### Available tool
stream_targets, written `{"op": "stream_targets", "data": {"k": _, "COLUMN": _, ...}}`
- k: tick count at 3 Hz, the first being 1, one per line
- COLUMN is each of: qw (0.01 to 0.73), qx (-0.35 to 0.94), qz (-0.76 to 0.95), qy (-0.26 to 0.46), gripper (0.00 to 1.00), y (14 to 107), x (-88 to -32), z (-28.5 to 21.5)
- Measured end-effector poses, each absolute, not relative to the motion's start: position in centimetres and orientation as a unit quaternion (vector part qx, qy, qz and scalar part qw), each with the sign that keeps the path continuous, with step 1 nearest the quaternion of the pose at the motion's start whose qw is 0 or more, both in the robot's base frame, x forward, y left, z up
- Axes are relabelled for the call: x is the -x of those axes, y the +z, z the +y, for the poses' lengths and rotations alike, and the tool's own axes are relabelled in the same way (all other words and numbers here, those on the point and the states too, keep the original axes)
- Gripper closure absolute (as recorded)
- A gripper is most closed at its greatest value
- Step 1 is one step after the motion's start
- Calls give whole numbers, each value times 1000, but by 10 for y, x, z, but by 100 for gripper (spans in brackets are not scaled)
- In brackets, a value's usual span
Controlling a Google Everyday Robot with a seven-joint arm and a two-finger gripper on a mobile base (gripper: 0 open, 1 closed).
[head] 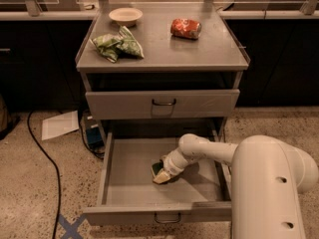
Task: Pick sponge from middle drawer and place on counter
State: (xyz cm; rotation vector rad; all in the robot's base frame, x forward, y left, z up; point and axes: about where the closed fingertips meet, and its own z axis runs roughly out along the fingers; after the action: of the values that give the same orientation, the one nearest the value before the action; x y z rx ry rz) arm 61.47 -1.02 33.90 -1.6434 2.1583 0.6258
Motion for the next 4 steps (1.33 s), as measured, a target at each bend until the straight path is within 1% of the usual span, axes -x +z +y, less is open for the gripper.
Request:
{"op": "stream_targets", "data": {"k": 1, "qw": 178, "qx": 581, "qz": 763, "qy": 221, "gripper": 100, "y": 343, "x": -615, "z": -10}}
{"op": "stream_targets", "data": {"k": 2, "qw": 178, "qx": 581, "qz": 763, "qy": 221, "gripper": 100, "y": 343, "x": -615, "z": -10}}
{"op": "stream_targets", "data": {"k": 3, "qw": 175, "qx": 582, "qz": 759, "qy": 232, "gripper": 100, "y": 367, "x": -617, "z": -14}}
{"op": "stream_targets", "data": {"k": 4, "qw": 206, "qx": 575, "qz": 748, "qy": 259, "gripper": 100, "y": 416, "x": -624, "z": -23}}
